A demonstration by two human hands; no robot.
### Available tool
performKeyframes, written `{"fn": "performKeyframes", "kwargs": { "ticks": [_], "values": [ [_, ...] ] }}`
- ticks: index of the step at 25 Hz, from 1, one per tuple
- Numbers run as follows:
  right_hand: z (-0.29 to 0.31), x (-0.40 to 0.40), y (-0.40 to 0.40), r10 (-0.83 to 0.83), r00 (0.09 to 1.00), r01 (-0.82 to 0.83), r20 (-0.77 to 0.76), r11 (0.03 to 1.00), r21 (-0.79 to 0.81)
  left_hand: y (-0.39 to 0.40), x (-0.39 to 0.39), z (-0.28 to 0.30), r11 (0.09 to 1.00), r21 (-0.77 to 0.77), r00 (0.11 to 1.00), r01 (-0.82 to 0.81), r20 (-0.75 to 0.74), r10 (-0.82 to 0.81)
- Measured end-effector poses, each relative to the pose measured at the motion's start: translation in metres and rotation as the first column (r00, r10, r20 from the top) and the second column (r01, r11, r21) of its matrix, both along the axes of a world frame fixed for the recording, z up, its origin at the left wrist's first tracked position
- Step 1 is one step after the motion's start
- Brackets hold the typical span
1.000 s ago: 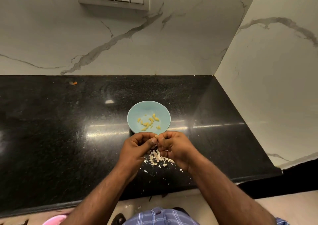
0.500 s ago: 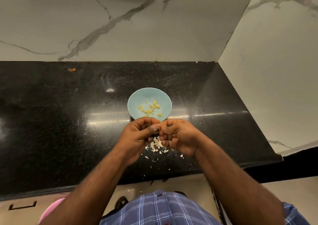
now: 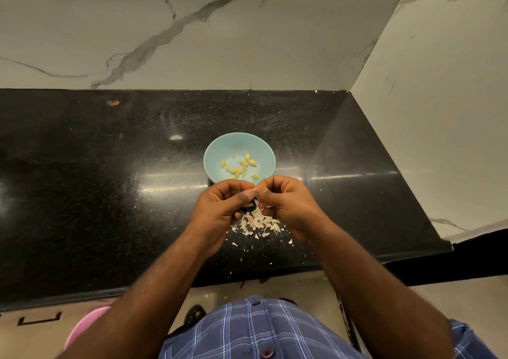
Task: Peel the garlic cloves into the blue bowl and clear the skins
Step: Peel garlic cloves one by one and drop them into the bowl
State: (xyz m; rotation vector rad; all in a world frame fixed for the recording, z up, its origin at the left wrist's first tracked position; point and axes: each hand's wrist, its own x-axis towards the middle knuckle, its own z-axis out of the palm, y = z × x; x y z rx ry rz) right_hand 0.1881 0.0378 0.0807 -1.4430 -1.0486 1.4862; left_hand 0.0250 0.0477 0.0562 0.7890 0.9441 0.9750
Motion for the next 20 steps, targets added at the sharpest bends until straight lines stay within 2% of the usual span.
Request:
{"fn": "performKeyframes", "kwargs": {
  "ticks": [3, 6, 9, 15, 20],
  "values": [
    [-0.005, 0.002, -0.001, 0.001, 0.975, -0.021, 0.220, 0.996, 0.088, 0.000, -0.001, 0.002, 0.999, -0.034, 0.999, -0.015, 0.045, 0.016],
    [-0.008, 0.011, -0.002, 0.029, 0.944, -0.070, 0.328, 0.991, 0.113, 0.000, -0.002, 0.003, 0.997, -0.073, 0.998, 0.007, 0.067, -0.002],
    [-0.009, 0.016, -0.003, 0.032, 0.941, -0.080, 0.338, 0.988, 0.129, 0.001, -0.003, 0.003, 0.994, -0.107, 0.997, 0.008, 0.079, 0.001],
    [-0.004, 0.018, -0.002, -0.011, 0.942, -0.083, 0.336, 0.961, 0.263, 0.002, -0.004, 0.001, 0.996, -0.094, 0.996, -0.003, 0.090, 0.011],
    [-0.003, 0.008, -0.002, 0.054, 0.986, -0.088, 0.155, 0.972, 0.220, 0.002, -0.005, 0.005, 1.000, -0.016, 1.000, 0.011, 0.006, -0.011]
  ]
}}
